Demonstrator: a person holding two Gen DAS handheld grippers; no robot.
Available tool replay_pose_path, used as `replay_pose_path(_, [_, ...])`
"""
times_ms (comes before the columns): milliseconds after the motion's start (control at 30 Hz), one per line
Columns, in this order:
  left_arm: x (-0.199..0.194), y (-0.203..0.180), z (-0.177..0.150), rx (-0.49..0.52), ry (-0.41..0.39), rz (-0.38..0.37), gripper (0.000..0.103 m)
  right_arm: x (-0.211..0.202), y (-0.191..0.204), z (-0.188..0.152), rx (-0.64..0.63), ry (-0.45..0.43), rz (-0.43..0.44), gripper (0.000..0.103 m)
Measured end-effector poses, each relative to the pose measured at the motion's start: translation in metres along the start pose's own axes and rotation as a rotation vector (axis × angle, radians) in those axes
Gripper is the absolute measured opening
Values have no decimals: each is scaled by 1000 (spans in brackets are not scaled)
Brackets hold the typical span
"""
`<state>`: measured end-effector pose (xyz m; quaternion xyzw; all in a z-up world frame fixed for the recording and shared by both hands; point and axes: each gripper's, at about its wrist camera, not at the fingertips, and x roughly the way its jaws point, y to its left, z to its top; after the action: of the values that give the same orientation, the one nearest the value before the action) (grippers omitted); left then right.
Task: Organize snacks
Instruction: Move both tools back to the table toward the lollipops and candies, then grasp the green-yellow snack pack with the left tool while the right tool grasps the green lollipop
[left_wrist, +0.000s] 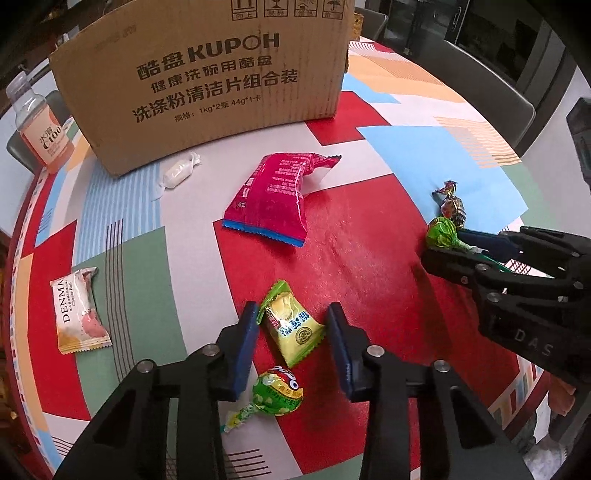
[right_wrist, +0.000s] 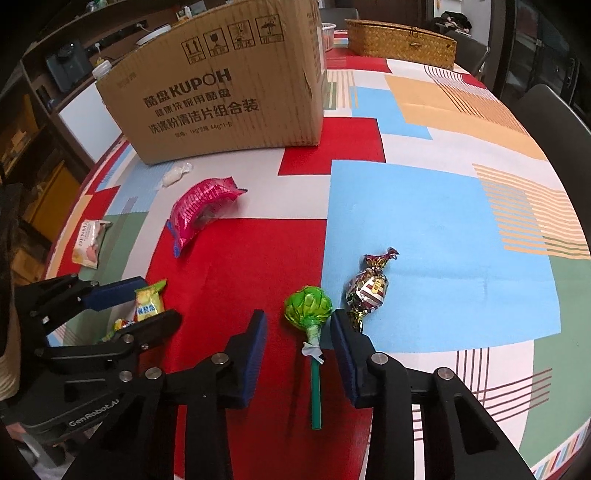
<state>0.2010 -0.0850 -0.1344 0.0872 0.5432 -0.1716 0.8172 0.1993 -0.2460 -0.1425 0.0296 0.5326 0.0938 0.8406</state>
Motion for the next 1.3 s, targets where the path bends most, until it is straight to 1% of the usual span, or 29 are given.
replay_pose_path(67, [0, 2, 0, -5, -2, -6, 35, 1, 0, 0, -5, -3, -9, 29])
replay_pose_path(100, [0, 2, 1, -6, -4, -8, 32, 1, 1, 1, -9, -5, -12, 27])
replay_pose_path(133, [-1, 3, 0, -6, -6, -8, 29, 1, 1, 1, -9, -6, -10, 27])
replay_pose_path(400, [-3, 10, -2, -33, -23, -46, 29, -6, 9, 1, -20, -20, -4, 27])
replay_pose_path(633, [-14, 13, -4, -50, -58, -47, 29, -17, 19, 3, -32, -42, 16, 27])
replay_pose_path(933, [-46, 16, 6, -54, -154, -39, 29, -34, 25, 11, -34, -88, 39, 27])
replay_pose_path(1100, [-64, 22, 17, -61, -211, -44, 29, -47, 30, 22, -40, -133, 47, 27])
replay_pose_path(1300, [-87, 30, 35, -67, -284, -29, 29, -63, 35, 42, -47, -200, 60, 27])
